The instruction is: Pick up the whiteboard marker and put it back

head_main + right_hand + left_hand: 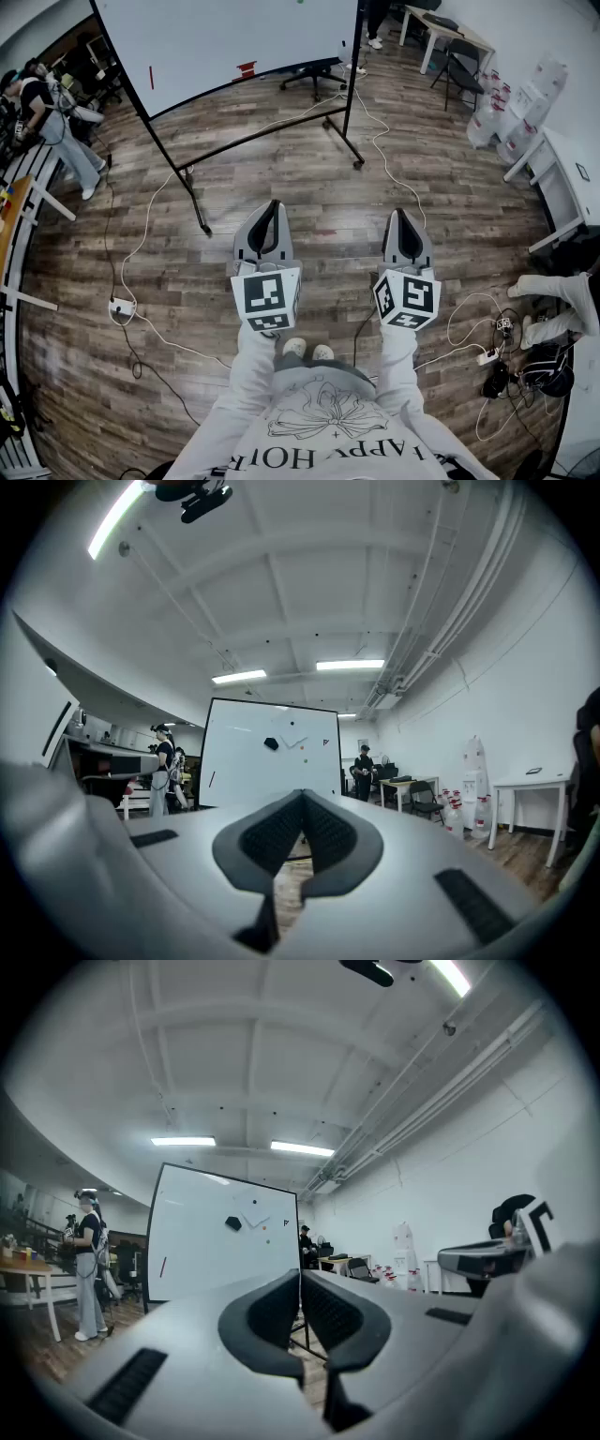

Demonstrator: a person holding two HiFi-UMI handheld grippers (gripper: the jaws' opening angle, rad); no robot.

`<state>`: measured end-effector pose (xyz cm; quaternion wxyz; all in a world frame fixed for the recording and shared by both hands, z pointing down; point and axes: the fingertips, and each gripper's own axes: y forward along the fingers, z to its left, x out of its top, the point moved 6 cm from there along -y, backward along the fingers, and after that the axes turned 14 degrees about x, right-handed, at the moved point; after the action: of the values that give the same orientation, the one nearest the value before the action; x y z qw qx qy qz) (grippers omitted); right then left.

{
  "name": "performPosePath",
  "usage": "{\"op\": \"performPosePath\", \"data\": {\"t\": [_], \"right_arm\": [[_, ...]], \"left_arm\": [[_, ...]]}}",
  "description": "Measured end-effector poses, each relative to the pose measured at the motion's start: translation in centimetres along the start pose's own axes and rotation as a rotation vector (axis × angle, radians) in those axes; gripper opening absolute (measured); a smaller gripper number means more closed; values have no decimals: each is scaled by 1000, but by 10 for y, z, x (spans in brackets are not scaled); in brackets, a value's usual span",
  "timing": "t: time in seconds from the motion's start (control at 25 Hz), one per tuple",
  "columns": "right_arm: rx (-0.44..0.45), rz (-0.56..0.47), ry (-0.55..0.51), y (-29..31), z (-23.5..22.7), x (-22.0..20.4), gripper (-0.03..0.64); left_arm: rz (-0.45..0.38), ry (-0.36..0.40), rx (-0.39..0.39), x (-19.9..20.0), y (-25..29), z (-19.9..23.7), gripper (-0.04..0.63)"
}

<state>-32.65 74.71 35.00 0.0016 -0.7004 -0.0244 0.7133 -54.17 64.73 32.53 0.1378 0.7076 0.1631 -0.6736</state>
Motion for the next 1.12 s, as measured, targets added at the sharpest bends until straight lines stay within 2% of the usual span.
{"op": "performPosePath", "data": {"t": [0.76,1.12], "right_arm": [[27,14,22,1,-29,-15,5],[46,52,34,19,-46,-33,5]], "left_arm": [[21,-4,19,-13,7,-32,8],[68,8,31,-30,31,-44,8]]}}
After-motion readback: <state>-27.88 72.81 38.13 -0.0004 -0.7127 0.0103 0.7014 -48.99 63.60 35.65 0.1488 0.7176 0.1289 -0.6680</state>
